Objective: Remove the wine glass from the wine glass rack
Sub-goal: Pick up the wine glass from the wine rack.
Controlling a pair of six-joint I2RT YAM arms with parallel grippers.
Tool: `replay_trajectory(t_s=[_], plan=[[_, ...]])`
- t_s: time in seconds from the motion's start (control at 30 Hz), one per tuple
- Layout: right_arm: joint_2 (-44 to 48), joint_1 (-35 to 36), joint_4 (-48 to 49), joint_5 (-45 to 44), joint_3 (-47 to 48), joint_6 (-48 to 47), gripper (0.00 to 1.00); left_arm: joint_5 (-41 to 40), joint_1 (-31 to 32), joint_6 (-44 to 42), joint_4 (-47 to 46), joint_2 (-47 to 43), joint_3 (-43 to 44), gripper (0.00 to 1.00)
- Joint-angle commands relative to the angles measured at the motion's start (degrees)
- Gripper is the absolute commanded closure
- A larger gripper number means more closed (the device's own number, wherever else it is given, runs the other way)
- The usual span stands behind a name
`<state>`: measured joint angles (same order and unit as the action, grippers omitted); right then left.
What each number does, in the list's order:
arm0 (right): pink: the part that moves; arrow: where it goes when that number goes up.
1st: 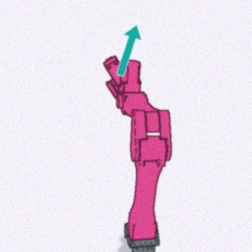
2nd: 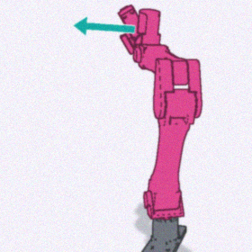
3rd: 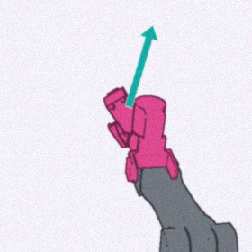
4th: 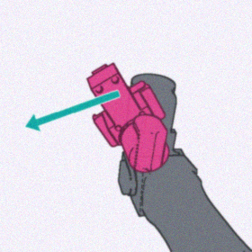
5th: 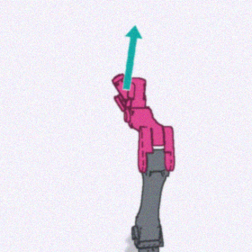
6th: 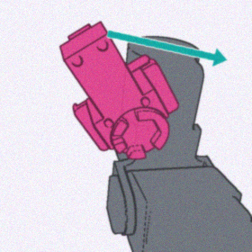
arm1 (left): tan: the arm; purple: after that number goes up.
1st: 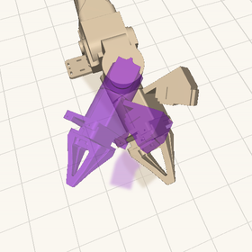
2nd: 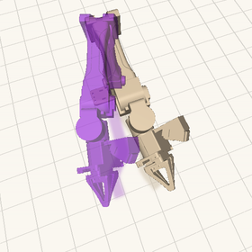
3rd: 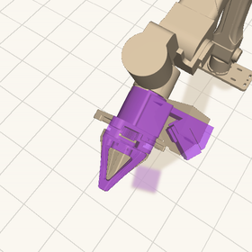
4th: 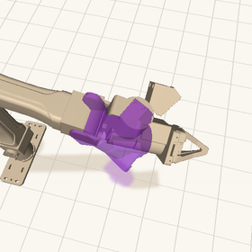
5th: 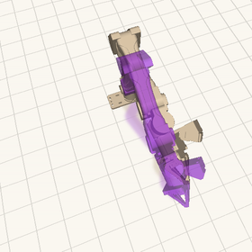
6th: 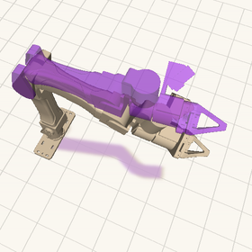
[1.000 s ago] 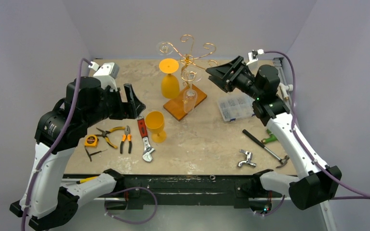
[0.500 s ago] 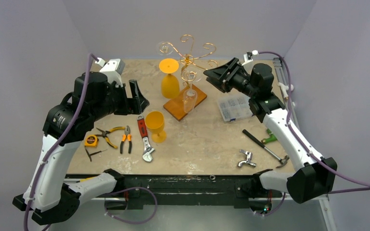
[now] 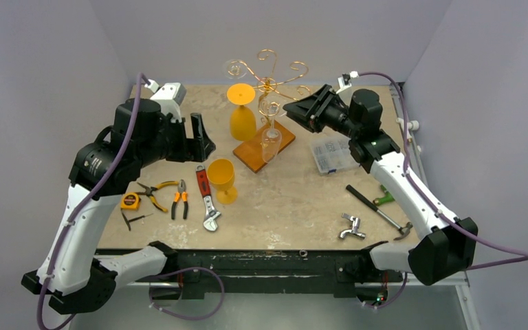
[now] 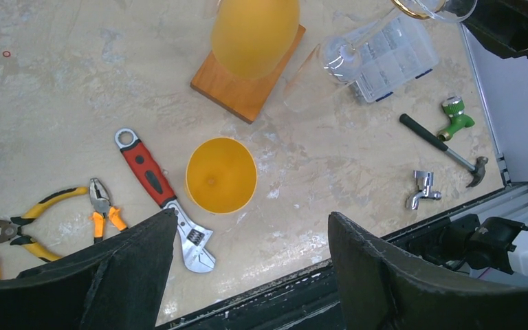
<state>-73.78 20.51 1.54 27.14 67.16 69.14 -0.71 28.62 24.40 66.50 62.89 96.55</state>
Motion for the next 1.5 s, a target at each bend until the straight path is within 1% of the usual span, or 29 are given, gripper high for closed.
replay_trajectory(t_s=[0.0, 0.37, 0.6, 1.1, 1.17, 1.47], plan=[[0.4, 0.7, 2.6, 0.5, 2.5, -1.4, 0.63, 0.4, -0.4, -2.1, -1.4, -0.3, 1.7, 0.22], [-0.7, 1.6, 3.5, 0.0, 3.2, -1.4, 0.69, 0.4, -0.3, -3.5, -1.2, 1.5, 3.8, 0.22], [-1.6, 1.9, 3.7, -0.2, 4.4, -1.4, 0.74, -0.1, -0.4, -3.9, -0.9, 1.4, 3.4, 0.21], [-1.0, 1.9, 2.4, -1.2, 5.2, -1.7, 0.95, -0.4, -0.4, -3.9, -1.2, 1.2, 3.2, 0.21], [-0.8, 1.9, 2.4, -1.3, 5.1, -1.5, 1.0, -0.3, -0.4, -3.8, -1.2, 1.1, 3.3, 0.21], [-0.3, 2.0, 3.4, -1.5, 4.4, 2.8, 1.0, -0.8, -0.4, -3.5, -0.9, -0.1, 2.4, 0.21]])
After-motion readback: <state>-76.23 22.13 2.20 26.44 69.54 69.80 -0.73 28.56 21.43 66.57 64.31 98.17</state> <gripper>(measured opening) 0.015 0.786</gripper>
